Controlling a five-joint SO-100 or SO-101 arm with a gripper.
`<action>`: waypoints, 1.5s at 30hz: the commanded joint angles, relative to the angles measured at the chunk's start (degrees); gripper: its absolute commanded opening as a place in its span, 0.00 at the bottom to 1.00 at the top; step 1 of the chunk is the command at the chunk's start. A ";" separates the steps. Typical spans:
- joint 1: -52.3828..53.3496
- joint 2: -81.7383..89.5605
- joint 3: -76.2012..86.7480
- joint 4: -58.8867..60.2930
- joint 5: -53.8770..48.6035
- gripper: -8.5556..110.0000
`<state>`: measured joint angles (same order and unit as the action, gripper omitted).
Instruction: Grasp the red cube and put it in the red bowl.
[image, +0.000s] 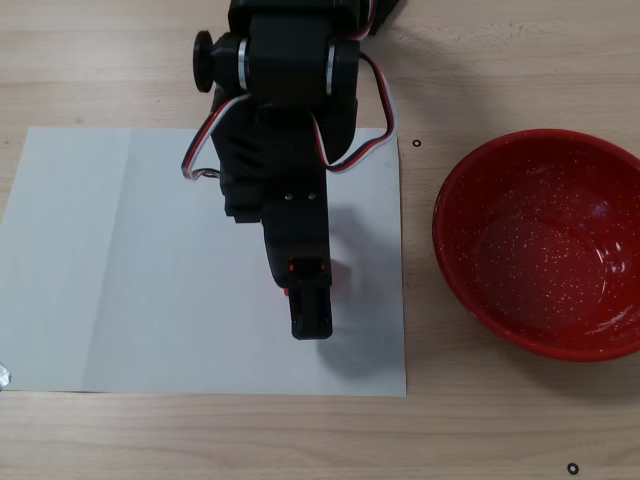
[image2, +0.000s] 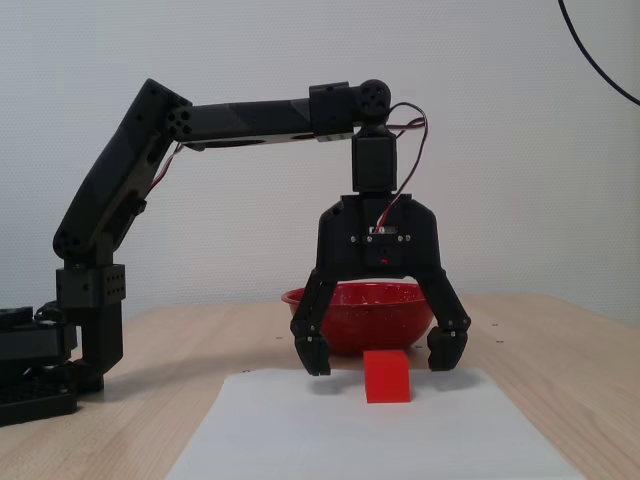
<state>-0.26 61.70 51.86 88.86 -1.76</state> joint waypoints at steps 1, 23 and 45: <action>-0.09 3.34 -6.24 -0.88 0.26 0.51; -0.53 -1.93 -10.37 -3.25 1.23 0.49; -0.79 -2.29 -12.04 -3.69 0.26 0.25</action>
<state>-0.35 54.84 45.62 85.87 -1.23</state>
